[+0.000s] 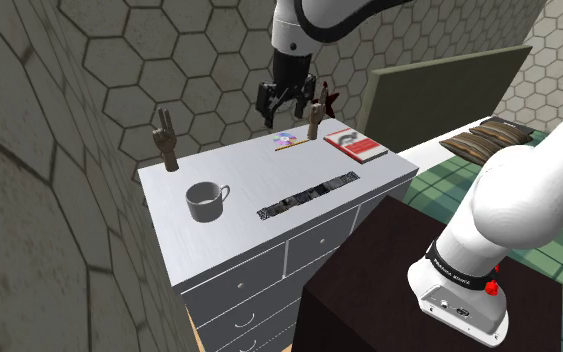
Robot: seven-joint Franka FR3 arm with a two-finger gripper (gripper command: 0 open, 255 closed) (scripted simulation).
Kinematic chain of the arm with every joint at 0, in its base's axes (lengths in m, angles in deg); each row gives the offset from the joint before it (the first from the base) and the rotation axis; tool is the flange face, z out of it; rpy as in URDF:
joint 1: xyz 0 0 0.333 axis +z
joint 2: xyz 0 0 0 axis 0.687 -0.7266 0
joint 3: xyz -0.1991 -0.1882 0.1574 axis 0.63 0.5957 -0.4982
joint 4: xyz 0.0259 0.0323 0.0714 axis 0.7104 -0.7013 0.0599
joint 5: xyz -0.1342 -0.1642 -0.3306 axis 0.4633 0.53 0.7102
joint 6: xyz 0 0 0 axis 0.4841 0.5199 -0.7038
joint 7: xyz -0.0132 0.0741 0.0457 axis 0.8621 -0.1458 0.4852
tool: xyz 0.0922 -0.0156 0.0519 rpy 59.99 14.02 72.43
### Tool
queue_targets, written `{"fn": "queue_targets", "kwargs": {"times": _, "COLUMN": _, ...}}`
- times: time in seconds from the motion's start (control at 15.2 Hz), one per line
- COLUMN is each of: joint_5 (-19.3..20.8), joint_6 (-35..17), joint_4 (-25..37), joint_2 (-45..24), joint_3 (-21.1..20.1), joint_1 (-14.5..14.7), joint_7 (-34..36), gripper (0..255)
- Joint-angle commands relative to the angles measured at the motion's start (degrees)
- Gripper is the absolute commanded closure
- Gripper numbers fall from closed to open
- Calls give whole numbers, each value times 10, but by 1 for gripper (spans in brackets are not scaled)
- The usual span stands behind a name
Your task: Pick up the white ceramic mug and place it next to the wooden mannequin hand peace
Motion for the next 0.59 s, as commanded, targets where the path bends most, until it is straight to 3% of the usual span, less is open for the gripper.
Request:
{"fn": "queue_targets", "kwargs": {"times": 0.0, "joint_5": 6, "joint_6": -20, "joint_4": 14, "joint_2": -37, "joint_3": -14, "joint_1": 1, "joint_7": 20, "gripper": 0}}
{"fn": "queue_targets", "kwargs": {"times": 0.53, "joint_5": 64, "joint_6": -79, "joint_4": 100, "joint_2": -206, "joint_3": -63, "joint_1": 13, "joint_7": 114, "gripper": 0}}
